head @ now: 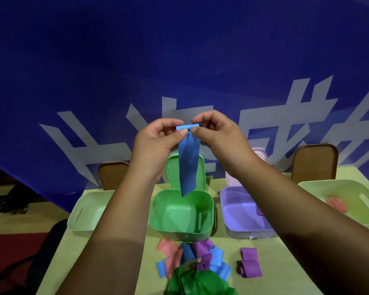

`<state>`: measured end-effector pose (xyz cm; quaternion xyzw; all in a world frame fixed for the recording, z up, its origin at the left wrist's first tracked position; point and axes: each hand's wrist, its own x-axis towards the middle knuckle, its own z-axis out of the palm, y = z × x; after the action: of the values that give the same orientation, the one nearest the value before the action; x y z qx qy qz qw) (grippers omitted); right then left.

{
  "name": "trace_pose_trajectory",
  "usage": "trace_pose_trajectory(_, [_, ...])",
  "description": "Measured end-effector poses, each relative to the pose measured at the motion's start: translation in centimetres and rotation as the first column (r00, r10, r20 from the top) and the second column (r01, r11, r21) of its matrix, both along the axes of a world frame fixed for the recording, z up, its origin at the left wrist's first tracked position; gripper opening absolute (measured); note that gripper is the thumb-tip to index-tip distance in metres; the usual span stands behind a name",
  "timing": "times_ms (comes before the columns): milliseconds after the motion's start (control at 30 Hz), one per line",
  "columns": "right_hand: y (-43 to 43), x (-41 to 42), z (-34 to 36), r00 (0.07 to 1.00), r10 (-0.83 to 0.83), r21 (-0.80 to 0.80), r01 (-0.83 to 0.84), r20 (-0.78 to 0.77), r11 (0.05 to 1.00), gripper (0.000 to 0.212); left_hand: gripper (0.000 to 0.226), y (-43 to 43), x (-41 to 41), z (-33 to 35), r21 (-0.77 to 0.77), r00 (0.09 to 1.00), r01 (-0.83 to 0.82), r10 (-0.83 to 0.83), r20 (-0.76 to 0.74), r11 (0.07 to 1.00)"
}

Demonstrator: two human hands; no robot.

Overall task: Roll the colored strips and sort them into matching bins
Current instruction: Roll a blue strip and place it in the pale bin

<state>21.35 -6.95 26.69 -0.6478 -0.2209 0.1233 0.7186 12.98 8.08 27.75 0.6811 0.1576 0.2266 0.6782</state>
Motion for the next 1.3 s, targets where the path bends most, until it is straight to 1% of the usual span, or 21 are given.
trace_pose_trajectory(67, [0.0, 0.1, 0.1, 1.000, 0.005, 0.006, -0.005, -0.008, 1.000, 0.009, 0.020, -0.1, 0.1, 0.1, 0.011, 1.000, -0.006, 0.006, 0.006, 1.000])
trace_pose_trajectory(233, [-0.2, 0.3, 0.2, 0.997, -0.036, -0.081, 0.042, 0.064, 0.996, 0.004, 0.023, -0.2, 0.1, 0.2, 0.059, 1.000, -0.004, 0.004, -0.001, 0.998])
trace_pose_trajectory(400, [-0.3, 0.3, 0.3, 0.995, -0.060, -0.073, 0.066, 0.077, 0.995, 0.003, 0.029, -0.2, 0.4, 0.2, 0.009, 1.000, 0.028, -0.028, -0.010, 1.000])
trace_pose_trajectory(567, [-0.5, 0.7, -0.1, 0.997, -0.065, -0.037, 0.066, 0.037, 0.997, 0.006, 0.021, -0.5, 0.4, 0.3, -0.089, 0.999, 0.045, -0.047, -0.019, 0.995])
trace_pose_trajectory(633, [-0.7, 0.8, -0.2, 0.998, -0.063, -0.018, 0.064, 0.025, 0.998, 0.007, 0.018, -0.7, 0.3, 0.2, -0.104, 0.998, 0.057, -0.060, -0.032, 0.993])
trace_pose_trajectory(733, [-0.8, 0.9, -0.2, 0.999, -0.039, -0.002, 0.039, 0.006, 0.999, 0.011, 0.015, -1.0, 0.4, 0.2, -0.081, 0.998, 0.048, -0.052, -0.042, 0.996])
trace_pose_trajectory(900, [-0.6, 1.2, -0.5, 0.997, 0.015, 0.017, -0.014, -0.074, 1.000, 0.020, 0.020, -1.0, 0.5, 0.2, -0.009, 0.999, 0.008, -0.009, -0.048, 1.000])
trace_pose_trajectory(1033, [-0.7, 1.1, -0.8, 1.000, -0.007, -0.040, 0.007, -0.006, 0.999, 0.012, 0.022, -1.0, 0.5, 0.3, 0.000, 0.999, 0.007, -0.007, -0.040, 1.000])
trace_pose_trajectory(1133, [-0.8, 1.0, -0.8, 0.999, -0.031, -0.058, 0.032, 0.014, 0.998, 0.005, 0.025, -0.9, 0.5, 0.3, 0.005, 0.999, 0.017, -0.017, -0.040, 1.000])
trace_pose_trajectory(1200, [-0.8, 1.0, -0.7, 0.999, -0.042, -0.055, 0.043, 0.016, 0.998, 0.005, 0.027, -1.1, 0.5, 0.3, -0.016, 0.999, 0.025, -0.025, -0.034, 1.000])
trace_pose_trajectory(1300, [-0.8, 0.9, -0.7, 0.998, -0.057, -0.059, 0.059, 0.032, 0.997, 0.008, 0.023, -1.3, 0.5, 0.3, -0.054, 0.999, 0.017, -0.019, -0.031, 0.998])
